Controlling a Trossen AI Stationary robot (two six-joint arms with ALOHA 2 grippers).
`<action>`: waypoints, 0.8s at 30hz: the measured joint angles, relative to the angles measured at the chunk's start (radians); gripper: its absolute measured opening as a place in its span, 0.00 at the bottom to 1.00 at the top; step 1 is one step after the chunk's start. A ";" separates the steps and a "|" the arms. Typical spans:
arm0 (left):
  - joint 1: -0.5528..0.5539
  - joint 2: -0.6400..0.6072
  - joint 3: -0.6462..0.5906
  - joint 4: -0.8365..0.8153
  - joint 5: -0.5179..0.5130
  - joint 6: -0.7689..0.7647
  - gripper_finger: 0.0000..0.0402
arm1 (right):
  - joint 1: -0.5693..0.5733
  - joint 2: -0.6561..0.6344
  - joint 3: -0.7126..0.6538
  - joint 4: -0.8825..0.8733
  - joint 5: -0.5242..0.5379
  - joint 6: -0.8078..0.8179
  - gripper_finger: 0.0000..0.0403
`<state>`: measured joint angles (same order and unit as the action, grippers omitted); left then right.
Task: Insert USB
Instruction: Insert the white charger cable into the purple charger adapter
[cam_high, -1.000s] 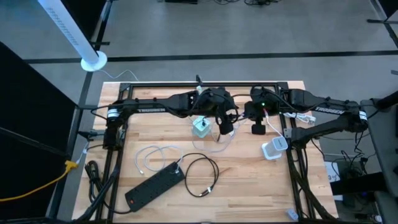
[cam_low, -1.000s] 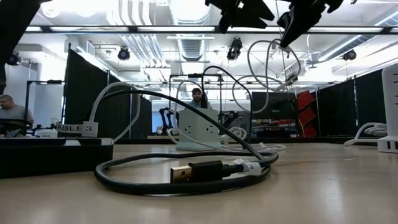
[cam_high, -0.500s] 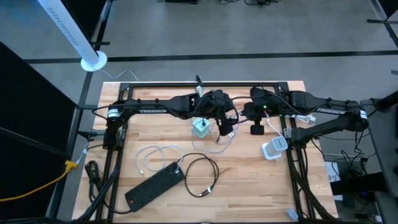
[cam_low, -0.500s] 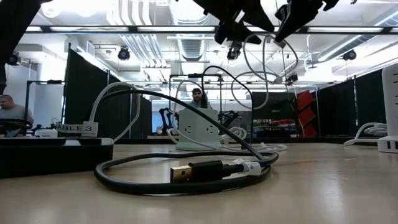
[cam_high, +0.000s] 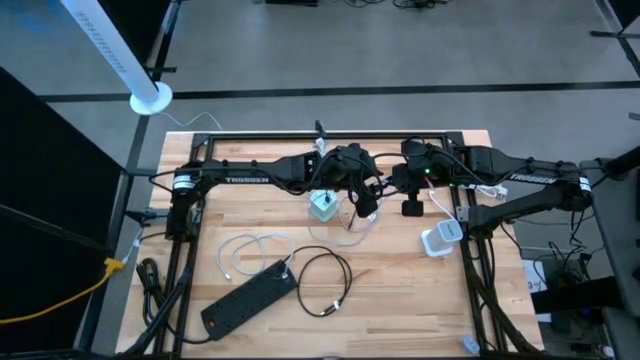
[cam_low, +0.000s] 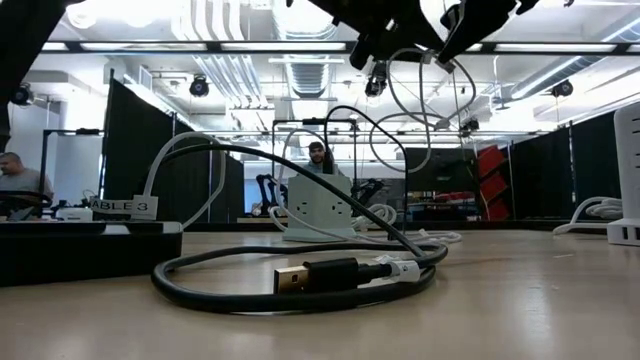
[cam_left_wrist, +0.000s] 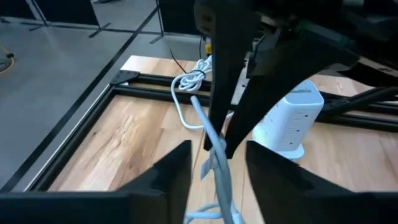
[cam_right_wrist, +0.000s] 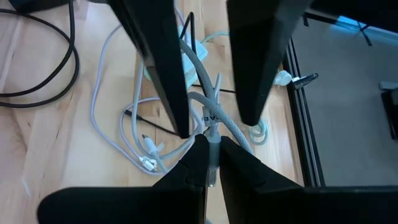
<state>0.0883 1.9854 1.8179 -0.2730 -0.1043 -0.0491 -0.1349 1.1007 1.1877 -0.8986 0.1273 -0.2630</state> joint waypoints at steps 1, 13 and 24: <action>0.000 0.000 0.000 -0.003 0.000 0.010 0.28 | 0.000 0.000 0.000 0.000 0.000 0.000 0.03; 0.000 0.000 0.000 -0.017 0.002 0.019 0.17 | 0.000 0.000 0.000 0.014 0.000 0.001 0.03; -0.001 0.000 0.000 -0.059 -0.023 0.013 0.03 | -0.001 0.000 0.000 0.016 -0.025 -0.002 0.02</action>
<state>0.0869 1.9850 1.8175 -0.3317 -0.1277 -0.0356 -0.1354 1.1011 1.1877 -0.8826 0.1020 -0.2653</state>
